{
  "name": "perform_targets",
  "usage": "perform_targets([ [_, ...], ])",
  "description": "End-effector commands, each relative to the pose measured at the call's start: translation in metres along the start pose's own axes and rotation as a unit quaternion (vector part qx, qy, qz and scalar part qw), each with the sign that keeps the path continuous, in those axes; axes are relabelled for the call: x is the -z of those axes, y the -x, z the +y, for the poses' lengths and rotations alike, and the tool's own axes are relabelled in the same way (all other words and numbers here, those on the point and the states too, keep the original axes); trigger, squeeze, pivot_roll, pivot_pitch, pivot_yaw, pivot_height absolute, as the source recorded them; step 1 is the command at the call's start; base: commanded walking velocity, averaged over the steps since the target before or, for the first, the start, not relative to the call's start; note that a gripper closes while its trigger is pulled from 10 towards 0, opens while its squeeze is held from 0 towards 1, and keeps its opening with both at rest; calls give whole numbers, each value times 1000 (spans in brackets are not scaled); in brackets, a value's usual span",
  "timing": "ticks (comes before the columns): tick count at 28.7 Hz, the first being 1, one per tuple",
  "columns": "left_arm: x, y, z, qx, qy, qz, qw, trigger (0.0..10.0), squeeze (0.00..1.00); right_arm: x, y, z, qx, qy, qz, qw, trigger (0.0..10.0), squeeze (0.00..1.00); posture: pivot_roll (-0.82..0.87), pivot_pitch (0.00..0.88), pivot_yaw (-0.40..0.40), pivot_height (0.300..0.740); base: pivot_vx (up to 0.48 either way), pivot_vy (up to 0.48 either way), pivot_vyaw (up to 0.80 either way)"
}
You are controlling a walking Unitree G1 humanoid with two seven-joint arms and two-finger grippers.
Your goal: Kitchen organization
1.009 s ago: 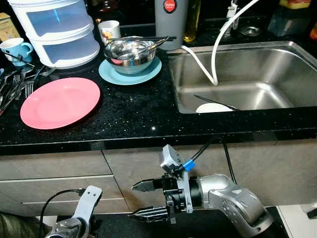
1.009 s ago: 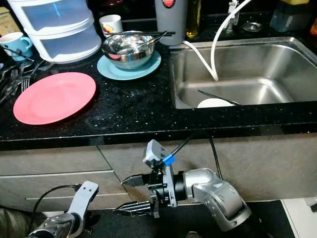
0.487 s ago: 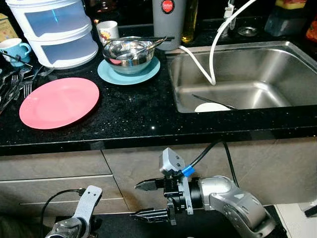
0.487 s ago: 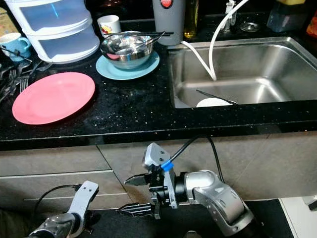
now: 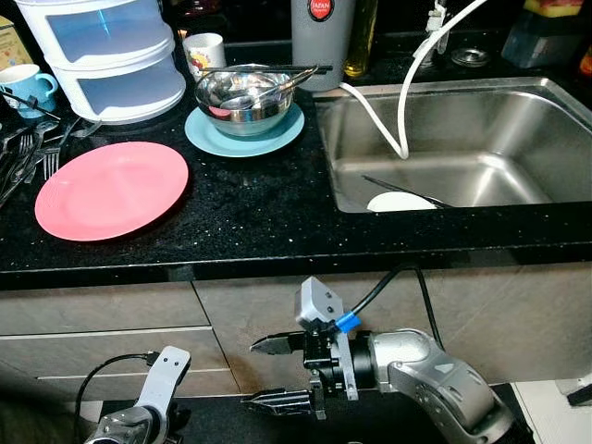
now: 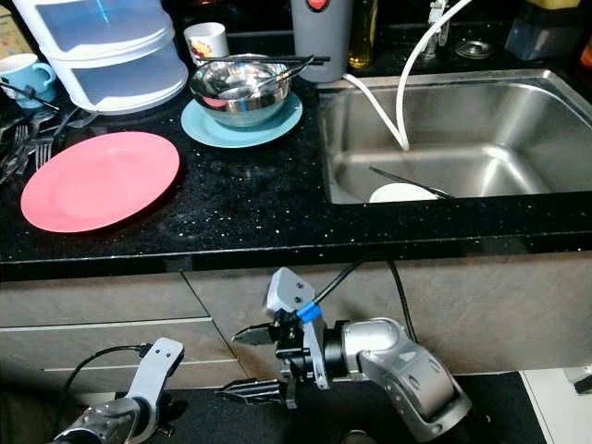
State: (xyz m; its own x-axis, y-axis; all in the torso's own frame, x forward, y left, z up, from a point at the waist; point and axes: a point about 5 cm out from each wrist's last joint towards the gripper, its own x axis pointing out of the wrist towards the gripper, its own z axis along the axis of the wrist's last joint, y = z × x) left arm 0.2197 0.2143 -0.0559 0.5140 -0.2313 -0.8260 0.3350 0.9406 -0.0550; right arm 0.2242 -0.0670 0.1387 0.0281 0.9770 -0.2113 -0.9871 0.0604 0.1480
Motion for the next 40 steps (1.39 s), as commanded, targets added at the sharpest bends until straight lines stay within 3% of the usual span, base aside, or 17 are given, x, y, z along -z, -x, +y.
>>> perform_targets([
  [1, 11, 3, 4, -7, 7, 17, 1000, 10000, 0, -2, -2, 4, -9, 10, -5, 1000, 10000, 0, -4, 139, 69, 740, 0, 0, 0],
  [23, 7, 0, -1, -6, 7, 12, 1000, 10000, 0, 0, 0, -2, 9, 27, 14, 999, 10000, 0, -29, 125, 54, 740, 0, 0, 0],
  [27, 5, -1, -3, 1, 4, 11, 1000, 10000, 0, 0, 0, -8, 83, 95, 58, 990, 10000, 0, -57, 131, 81, 740, 0, 0, 0],
  [31, 5, -1, -2, 5, -2, 14, 1000, 10000, 0, -3, -1, -10, 149, 182, 93, 968, 10000, 0, -66, 139, 101, 740, 0, 0, 0],
  [40, 5, 0, 0, 3, -3, 15, 1000, 10000, 0, -6, 3, -14, 208, 216, 78, 951, 10000, 0, -51, 135, 90, 740, 0, 0, 0],
])
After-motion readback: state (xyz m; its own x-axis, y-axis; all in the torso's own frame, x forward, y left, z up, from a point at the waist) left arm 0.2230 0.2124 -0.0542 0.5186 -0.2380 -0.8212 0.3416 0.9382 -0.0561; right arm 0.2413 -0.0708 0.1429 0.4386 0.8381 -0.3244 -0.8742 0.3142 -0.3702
